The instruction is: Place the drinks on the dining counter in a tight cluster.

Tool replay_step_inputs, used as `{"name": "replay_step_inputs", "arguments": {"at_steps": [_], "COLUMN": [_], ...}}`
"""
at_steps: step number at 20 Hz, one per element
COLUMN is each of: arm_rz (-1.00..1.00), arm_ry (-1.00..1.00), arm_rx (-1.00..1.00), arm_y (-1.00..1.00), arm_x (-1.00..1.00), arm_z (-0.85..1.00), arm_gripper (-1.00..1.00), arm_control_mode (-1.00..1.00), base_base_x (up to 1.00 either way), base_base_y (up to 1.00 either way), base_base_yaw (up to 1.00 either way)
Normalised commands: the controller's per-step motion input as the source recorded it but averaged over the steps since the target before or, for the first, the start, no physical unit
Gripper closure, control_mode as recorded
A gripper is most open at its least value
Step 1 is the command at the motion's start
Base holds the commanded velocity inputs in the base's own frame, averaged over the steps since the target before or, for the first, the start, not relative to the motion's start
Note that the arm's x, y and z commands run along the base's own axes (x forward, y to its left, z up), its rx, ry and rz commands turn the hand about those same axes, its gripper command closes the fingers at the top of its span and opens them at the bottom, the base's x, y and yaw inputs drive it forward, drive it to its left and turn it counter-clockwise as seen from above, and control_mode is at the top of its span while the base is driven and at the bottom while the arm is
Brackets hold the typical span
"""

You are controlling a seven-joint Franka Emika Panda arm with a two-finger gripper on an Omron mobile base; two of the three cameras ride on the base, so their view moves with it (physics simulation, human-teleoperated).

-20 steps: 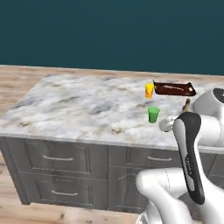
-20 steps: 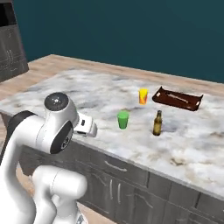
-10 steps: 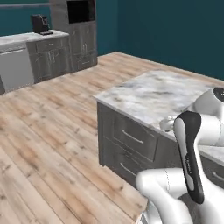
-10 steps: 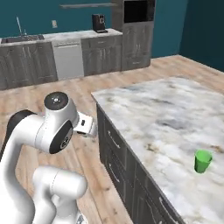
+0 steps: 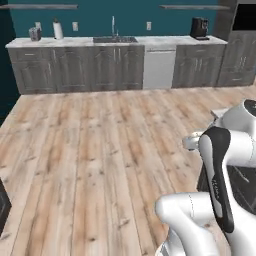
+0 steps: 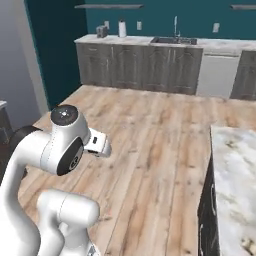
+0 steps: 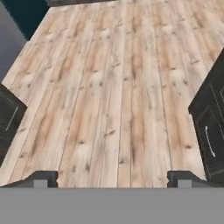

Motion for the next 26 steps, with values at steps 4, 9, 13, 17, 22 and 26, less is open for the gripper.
{"name": "replay_step_inputs", "arguments": {"at_steps": [4,9,13,17,22,26], "arm_rz": [0.00,0.00,0.00,0.00,0.00,0.00], "arm_ry": [0.00,0.00,0.00,0.00,0.00,0.00], "arm_rx": [0.00,0.00,0.00,0.00,0.00,0.00], "arm_y": [0.00,0.00,0.00,0.00,0.00,0.00], "arm_x": [0.00,0.00,0.00,0.00,0.00,0.00], "arm_z": [0.00,0.00,0.00,0.00,0.00,0.00], "arm_gripper": [-1.00,-1.00,-1.00,-1.00,-1.00,-1.00], "arm_control_mode": [1.00,1.00,1.00,1.00,1.00,1.00], "base_base_x": [0.00,0.04,1.00,1.00,1.00,0.91], "base_base_y": [0.08,0.07,-0.01,-0.06,-0.20,-0.10], "base_base_yaw": [1.00,1.00,0.49,0.21,0.36,0.61]}}
